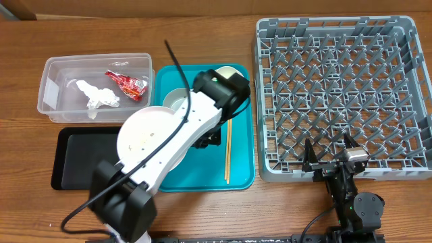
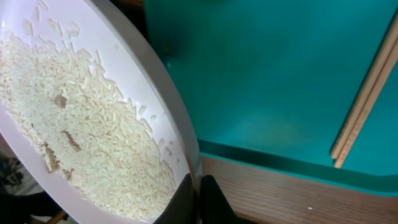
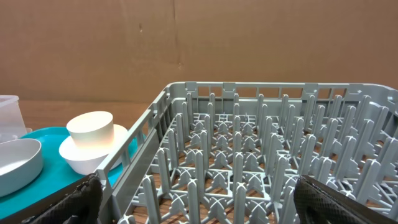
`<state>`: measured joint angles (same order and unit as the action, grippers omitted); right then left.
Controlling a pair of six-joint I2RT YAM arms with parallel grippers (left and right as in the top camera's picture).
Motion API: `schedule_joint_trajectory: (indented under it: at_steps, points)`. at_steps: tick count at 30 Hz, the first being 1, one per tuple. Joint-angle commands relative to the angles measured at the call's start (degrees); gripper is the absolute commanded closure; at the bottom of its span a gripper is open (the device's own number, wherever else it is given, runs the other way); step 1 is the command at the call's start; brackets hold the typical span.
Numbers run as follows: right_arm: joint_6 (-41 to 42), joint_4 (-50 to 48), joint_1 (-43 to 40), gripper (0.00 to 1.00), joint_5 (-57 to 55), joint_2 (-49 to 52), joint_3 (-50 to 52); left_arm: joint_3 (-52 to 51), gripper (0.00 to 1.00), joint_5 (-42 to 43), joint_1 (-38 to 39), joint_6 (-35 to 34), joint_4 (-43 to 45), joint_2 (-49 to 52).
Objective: Sort waste into correct bins and load items into the dishwasher
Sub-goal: 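Carry the tilted plate left and tip rice over the black tray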
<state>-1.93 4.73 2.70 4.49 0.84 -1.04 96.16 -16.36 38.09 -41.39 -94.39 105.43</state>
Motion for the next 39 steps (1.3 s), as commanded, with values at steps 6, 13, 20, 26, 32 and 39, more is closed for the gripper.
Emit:
schedule_joint_trajectory:
  at_steps: [6,13,20,26,32,39]
  points:
    - [0.22,-0.31,-0.15,0.01,0.11,-0.61,0.59,1.49,0.96,-1.99,-6.8,2.93,-2.45,-9.7]
    - [0.22,-0.31,-0.15,0.0,0.11,-0.61,0.59,1.03,0.96,-0.13,-10.64,6.32,-2.4,-10.54]
    - [0.22,-0.31,-0.15,0.0,0.11,-0.61,0.59,-2.21,0.96,0.52,-14.73,8.33,-0.42,-10.51]
    - [0.22,-0.31,-0.15,0.0,0.11,-0.63,0.59,-6.62,0.96,6.27,-19.23,12.98,5.16,-10.71]
    - [0.22,-0.31,-0.15,0.01,0.11,-0.61,0.59,-9.64,0.96,8.76,-23.39,15.69,8.74,-10.73]
    - [0.22,-0.31,-0.15,0.01,0.11,-0.61,0.59,-9.86,0.96,16.06,-27.15,21.16,10.69,-10.75]
